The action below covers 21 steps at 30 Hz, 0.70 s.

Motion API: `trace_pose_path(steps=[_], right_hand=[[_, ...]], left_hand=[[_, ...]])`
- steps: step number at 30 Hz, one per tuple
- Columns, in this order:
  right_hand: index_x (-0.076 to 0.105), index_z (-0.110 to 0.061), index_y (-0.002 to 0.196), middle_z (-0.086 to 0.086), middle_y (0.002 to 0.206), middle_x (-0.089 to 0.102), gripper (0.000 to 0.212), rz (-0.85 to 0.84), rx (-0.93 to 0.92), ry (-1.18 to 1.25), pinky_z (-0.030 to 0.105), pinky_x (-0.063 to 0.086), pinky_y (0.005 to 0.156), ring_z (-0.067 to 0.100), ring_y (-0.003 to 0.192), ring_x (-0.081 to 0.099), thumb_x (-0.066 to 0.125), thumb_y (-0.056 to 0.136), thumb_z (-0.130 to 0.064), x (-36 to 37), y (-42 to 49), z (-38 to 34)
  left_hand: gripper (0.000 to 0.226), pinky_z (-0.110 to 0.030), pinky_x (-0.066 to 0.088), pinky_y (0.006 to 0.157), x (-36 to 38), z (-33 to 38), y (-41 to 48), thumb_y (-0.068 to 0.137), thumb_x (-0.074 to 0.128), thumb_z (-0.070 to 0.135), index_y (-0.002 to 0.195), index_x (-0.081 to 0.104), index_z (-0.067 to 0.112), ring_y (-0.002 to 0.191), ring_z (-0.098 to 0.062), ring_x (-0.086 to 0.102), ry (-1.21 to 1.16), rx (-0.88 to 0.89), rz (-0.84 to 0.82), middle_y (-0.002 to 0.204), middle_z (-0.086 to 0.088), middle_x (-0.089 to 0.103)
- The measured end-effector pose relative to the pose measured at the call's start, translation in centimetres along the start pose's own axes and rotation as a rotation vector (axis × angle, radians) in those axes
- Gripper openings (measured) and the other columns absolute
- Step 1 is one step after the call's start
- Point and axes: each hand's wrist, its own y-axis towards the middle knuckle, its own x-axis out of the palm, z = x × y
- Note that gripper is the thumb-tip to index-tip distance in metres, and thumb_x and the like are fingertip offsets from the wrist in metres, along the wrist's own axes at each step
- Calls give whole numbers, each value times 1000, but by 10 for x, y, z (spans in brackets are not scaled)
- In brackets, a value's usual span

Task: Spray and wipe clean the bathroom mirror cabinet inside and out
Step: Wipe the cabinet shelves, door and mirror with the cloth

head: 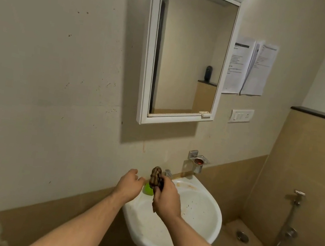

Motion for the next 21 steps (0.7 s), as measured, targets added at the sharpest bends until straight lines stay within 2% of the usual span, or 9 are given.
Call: trace_pose_path(steps=[2,4,5,9,11,14,17,19,21], right_hand=[[57,-23,127,0,115,71,28,4,108,229,43,59,87,20,101,68,58,99,-24,-3,-1,1],[57,-19,119,6,110,72,20,-10,205,421,47,61,84,22,96,70,59,100,-22,-3,-3,6],[57,-18,115,9,109,73,15,-29,250,504,48,61,82,25,94,71,59,101,-21,-2,-5,9],[58,-7,113,21,91,76,17,-156,406,767,53,62,71,36,79,75,50,106,-21,8,-20,20],[62,1,111,23,78,73,26,-184,487,861,41,53,51,34,61,69,45,108,-18,12,-33,23],[71,1,102,20,80,73,30,-224,656,1003,29,46,45,28,64,66,47,105,-16,20,-53,27],[75,-6,95,12,81,77,23,-232,848,1119,35,58,62,26,78,70,55,99,-16,33,-73,34],[75,-7,100,14,90,78,26,-233,891,1125,41,56,77,29,87,71,57,100,-26,46,-93,46],[75,-8,110,16,101,77,37,-298,855,1093,38,56,74,31,92,70,57,102,-39,59,-119,56]], left_hand=[[44,-37,42,106,8,-5,-4,100,55,30,138,53,8,127,-29,54,-76,-55,-54,139,-14,56],[13,-39,51,90,17,-7,-13,100,55,30,102,64,21,102,-27,62,-247,-91,-113,115,-12,62],[13,-40,55,84,20,-7,-17,101,56,31,93,64,23,96,-27,66,-328,-112,-135,110,-11,66],[17,-38,63,68,37,-22,-28,97,66,30,106,70,17,89,-21,75,-528,-182,-202,100,-8,76],[17,-36,62,66,44,-35,-32,94,71,31,107,69,21,85,-19,76,-548,-202,-194,97,-6,77],[23,-28,60,69,55,-60,-40,88,77,36,107,67,26,92,-15,73,-477,-202,-154,100,-1,76],[11,-17,50,61,68,-88,-52,88,77,30,94,70,24,84,-13,70,-433,-207,-77,86,4,74],[7,-19,48,59,75,-111,-66,92,72,26,94,71,19,76,-13,67,-429,-236,-24,85,0,73],[21,-23,46,59,80,-134,-81,98,64,29,97,72,10,69,-15,61,-414,-278,3,80,-4,70]])
